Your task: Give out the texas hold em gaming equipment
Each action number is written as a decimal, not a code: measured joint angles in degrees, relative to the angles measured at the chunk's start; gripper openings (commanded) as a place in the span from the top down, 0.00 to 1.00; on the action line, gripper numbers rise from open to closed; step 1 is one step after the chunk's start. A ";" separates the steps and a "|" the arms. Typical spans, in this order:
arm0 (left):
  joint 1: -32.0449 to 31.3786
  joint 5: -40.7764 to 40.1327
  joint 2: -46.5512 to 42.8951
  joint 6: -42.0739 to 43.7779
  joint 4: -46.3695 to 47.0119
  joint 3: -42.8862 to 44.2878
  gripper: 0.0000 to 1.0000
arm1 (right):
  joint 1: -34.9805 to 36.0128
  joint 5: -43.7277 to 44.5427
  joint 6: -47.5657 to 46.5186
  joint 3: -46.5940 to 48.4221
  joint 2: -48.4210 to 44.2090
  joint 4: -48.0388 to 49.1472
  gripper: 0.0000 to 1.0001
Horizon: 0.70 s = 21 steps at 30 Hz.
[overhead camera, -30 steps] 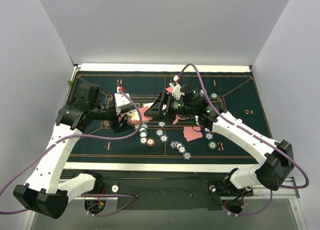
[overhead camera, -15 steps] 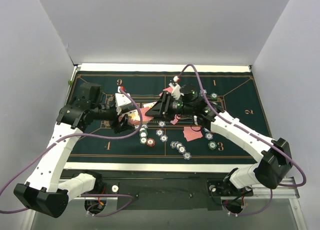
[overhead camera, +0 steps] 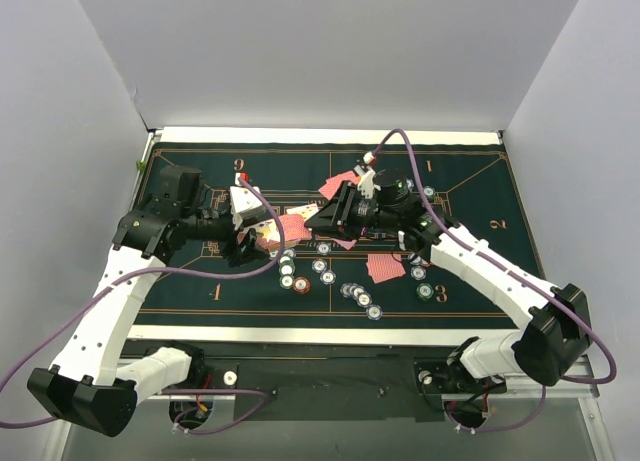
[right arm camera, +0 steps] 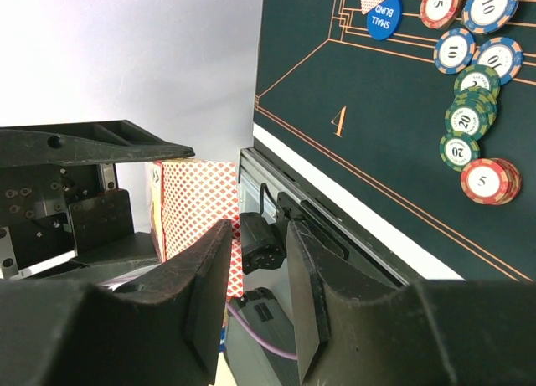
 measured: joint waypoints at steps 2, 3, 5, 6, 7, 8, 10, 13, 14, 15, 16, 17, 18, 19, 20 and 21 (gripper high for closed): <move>0.00 0.00 0.00 0.00 0.00 0.00 0.61 | 0.00 0.00 0.42 -0.02 -0.24 0.11 0.66; 0.00 0.02 -0.02 0.00 0.00 0.00 0.61 | -0.15 0.00 0.68 -0.15 -0.52 0.28 0.66; 0.00 0.13 -0.02 0.00 0.04 0.00 0.61 | -0.63 0.00 1.20 -0.70 -1.77 0.52 0.65; 0.00 0.24 -0.02 0.00 0.04 0.00 0.61 | -0.81 -0.04 1.38 -0.96 -2.64 0.52 0.64; 0.00 0.33 -0.02 0.00 0.07 0.00 0.61 | -1.14 -0.02 1.51 -1.07 -3.56 0.50 0.64; 0.00 0.44 -0.07 0.00 0.07 0.00 0.61 | -1.49 0.00 1.68 -1.07 -4.37 0.55 0.63; 0.00 0.50 -0.15 0.00 0.07 0.00 0.61 | -2.27 0.02 1.81 -1.07 -6.47 0.61 0.60; 0.00 0.68 -0.24 0.00 0.07 0.00 0.61 | -2.80 0.07 1.88 -1.05 -8.55 0.87 0.52; 0.00 0.68 -0.24 0.00 0.07 0.00 0.61 | -2.73 0.04 1.86 -1.03 -8.72 0.98 0.50; 0.00 0.68 -0.24 0.00 0.07 0.00 0.61 | -2.51 0.04 1.70 -0.96 -8.74 0.92 0.47; 0.00 0.68 -0.24 0.00 0.07 0.00 0.61 | -2.25 0.07 1.46 -0.90 -8.52 0.85 0.45; 0.00 0.70 -0.24 0.00 0.09 0.00 0.61 | -1.77 0.11 1.09 -0.59 -8.02 0.46 0.43; 0.00 0.72 -0.24 0.00 0.09 0.00 0.61 | -1.31 0.11 0.94 -0.35 -7.45 0.28 0.41; 0.00 0.72 -0.24 0.00 0.09 0.00 0.61 | -0.70 0.09 0.72 -0.07 -6.64 0.11 0.40; 0.00 0.74 -0.24 0.00 0.09 0.00 0.61 | -0.09 0.09 0.44 0.20 -5.73 -0.09 0.39; 0.00 0.81 -0.24 0.00 0.09 0.00 0.61 | 0.46 0.07 0.31 0.39 -4.72 -0.28 0.38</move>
